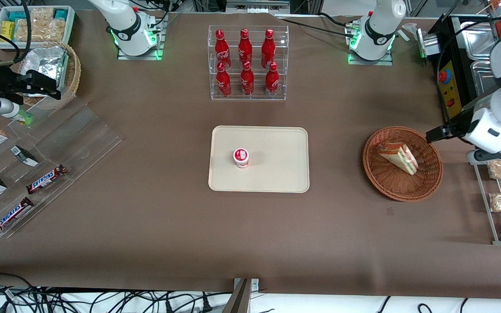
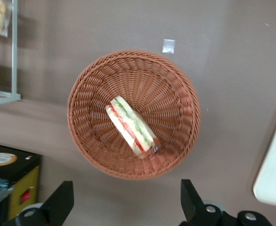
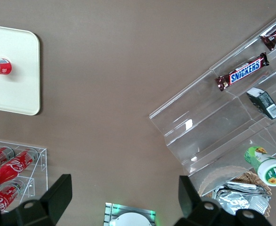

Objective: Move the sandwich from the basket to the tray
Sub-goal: 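Move the left gripper over the wrapped sandwich in the wicker basket, then lower the open left gripper around the sandwich and close it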

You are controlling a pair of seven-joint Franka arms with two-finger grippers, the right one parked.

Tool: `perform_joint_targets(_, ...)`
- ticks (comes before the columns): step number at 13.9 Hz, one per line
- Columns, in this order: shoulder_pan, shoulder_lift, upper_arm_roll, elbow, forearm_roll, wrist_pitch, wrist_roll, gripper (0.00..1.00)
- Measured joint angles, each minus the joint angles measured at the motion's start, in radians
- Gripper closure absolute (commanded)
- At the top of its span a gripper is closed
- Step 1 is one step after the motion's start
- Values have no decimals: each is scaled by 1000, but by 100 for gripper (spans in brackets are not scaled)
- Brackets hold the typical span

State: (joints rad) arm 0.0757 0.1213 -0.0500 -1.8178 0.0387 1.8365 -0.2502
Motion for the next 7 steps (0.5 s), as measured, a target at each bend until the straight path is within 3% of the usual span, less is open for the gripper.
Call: perform_joint_targets(7, 3, -17, -5, -310, 23, 385, -321, 0)
